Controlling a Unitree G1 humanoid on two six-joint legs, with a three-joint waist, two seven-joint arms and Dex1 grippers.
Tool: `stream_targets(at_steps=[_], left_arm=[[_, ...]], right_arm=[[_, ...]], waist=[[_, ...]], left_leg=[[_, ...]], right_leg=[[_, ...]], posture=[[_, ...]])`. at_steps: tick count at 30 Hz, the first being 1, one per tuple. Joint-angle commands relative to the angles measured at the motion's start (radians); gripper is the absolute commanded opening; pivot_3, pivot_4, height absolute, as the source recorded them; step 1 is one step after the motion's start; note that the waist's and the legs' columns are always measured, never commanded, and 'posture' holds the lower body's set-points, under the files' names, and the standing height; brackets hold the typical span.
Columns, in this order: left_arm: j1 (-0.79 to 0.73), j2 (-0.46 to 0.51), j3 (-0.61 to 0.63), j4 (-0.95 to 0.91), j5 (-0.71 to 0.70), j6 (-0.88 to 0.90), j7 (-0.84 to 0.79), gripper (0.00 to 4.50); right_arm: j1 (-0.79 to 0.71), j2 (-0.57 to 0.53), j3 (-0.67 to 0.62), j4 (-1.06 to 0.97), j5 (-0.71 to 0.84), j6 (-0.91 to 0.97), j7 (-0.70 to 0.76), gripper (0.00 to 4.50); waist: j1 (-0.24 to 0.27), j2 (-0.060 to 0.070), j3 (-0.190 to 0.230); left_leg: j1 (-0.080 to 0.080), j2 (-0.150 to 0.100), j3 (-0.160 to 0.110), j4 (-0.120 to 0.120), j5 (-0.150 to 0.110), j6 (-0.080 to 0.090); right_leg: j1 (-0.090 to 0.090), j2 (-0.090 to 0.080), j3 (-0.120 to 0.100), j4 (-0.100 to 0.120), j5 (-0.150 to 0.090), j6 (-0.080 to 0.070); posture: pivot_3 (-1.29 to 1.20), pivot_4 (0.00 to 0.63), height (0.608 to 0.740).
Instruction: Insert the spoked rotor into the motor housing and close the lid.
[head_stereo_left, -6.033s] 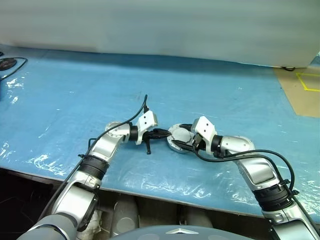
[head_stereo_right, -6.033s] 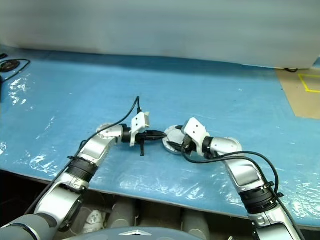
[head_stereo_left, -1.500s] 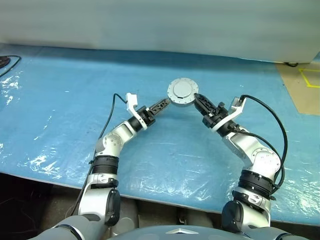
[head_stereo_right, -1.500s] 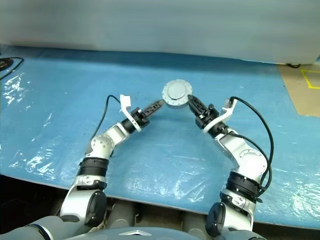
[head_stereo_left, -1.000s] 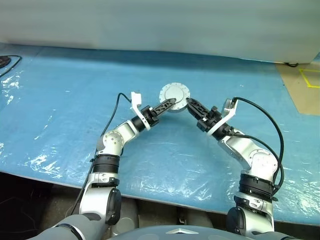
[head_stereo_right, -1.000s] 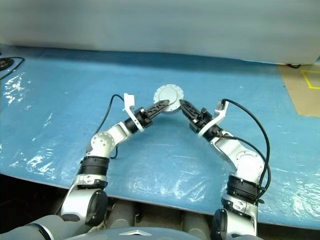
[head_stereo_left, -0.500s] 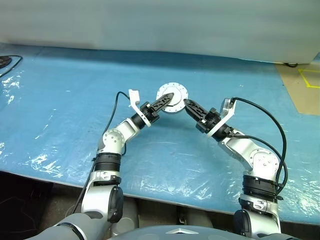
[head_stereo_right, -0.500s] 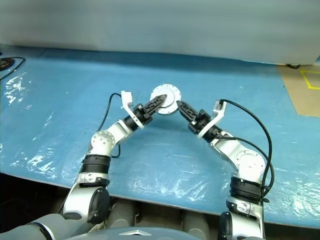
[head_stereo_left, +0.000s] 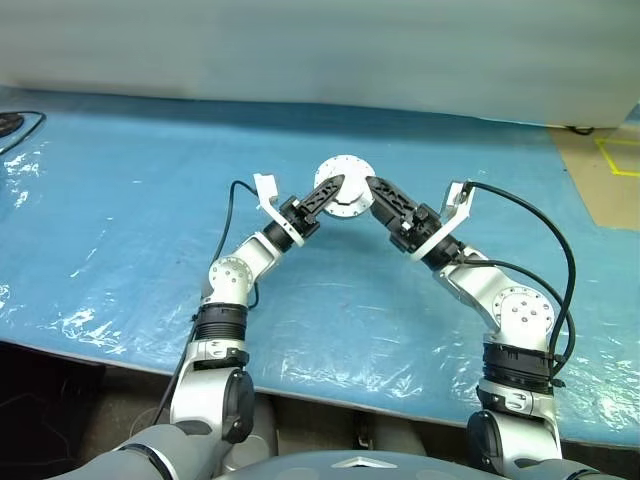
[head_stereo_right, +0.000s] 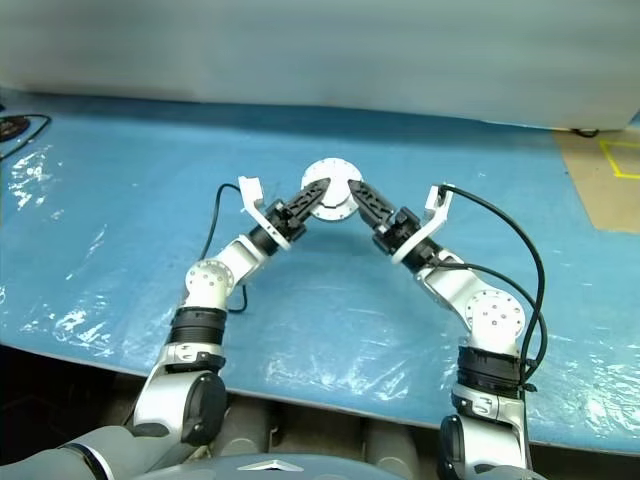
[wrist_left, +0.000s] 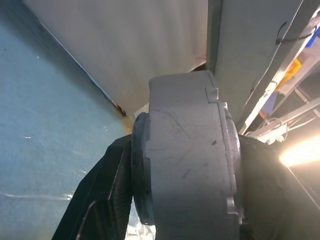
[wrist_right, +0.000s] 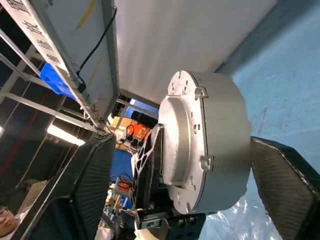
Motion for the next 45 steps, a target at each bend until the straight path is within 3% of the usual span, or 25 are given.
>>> stream_targets(at_steps=[1, 7, 14, 18, 23, 30, 45], left_arm=[[-0.044, -0.011, 0.033, 0.008, -0.024, -0.045, 0.014, 2.80], [-0.110, -0.014, 0.133, 0.091, -0.067, -0.149, 0.065, 2.80], [-0.197, 0.017, 0.291, 0.242, -0.060, -0.410, 0.143, 2.80], [-0.239, 0.090, 0.357, 0.375, 0.008, -0.630, 0.212, 2.80], [-0.227, 0.181, 0.347, 0.503, 0.123, -0.796, 0.281, 2.80], [-0.220, 0.237, 0.372, 0.610, 0.158, -0.875, 0.309, 2.80], [-0.209, 0.236, 0.378, 0.649, 0.177, -0.920, 0.343, 2.80]], right_arm=[[-0.045, 0.010, -0.007, -0.089, 0.018, -0.050, 0.007, 4.13], [-0.034, -0.001, -0.002, -0.088, -0.006, -0.066, 0.002, 4.13], [-0.036, 0.000, 0.014, -0.081, -0.024, -0.078, 0.010, 4.13], [-0.041, -0.001, 0.025, -0.078, -0.040, -0.086, 0.026, 4.13], [-0.040, -0.008, 0.045, -0.078, -0.056, -0.077, 0.049, 4.13], [-0.032, -0.014, 0.066, -0.084, -0.063, -0.068, 0.067, 4.13], [-0.015, -0.028, 0.087, -0.093, -0.103, -0.065, 0.088, 4.13]], waist=[[0.000, 0.000, 0.000], [-0.003, 0.000, 0.000], [0.000, -0.001, 0.001], [0.000, -0.001, 0.001], [0.003, -0.001, 0.001], [0.020, -0.005, 0.003], [0.024, -0.005, 0.003]], left_leg=[[0.000, 0.000, 0.000, 0.000, 0.000, 0.000], [-0.001, 0.000, -0.001, 0.001, 0.000, 0.000], [-0.003, 0.000, -0.005, 0.002, 0.000, 0.000], [-0.006, -0.001, -0.009, 0.004, 0.000, 0.000], [-0.008, 0.000, -0.013, 0.004, 0.000, 0.000], [-0.012, 0.000, -0.017, 0.007, 0.000, 0.000], [-0.002, 0.000, -0.018, 0.007, 0.000, -0.001]], right_leg=[[0.000, 0.000, 0.000, 0.000, 0.000, 0.000], [0.000, 0.000, -0.001, 0.000, 0.000, 0.000], [0.000, 0.001, -0.003, 0.000, 0.000, 0.000], [0.000, 0.001, -0.006, 0.000, 0.000, 0.000], [0.000, 0.001, -0.010, 0.000, 0.000, 0.000], [0.002, 0.000, -0.016, 0.000, 0.000, 0.000], [0.012, -0.002, -0.020, -0.001, 0.000, 0.000]], posture=[[0.00, 0.150, 0.740], [0.00, 0.150, 0.740], [0.00, 0.150, 0.740], [0.00, 0.150, 0.740], [0.00, 0.150, 0.740], [0.00, 0.150, 0.740], [0.00, 0.150, 0.740]])
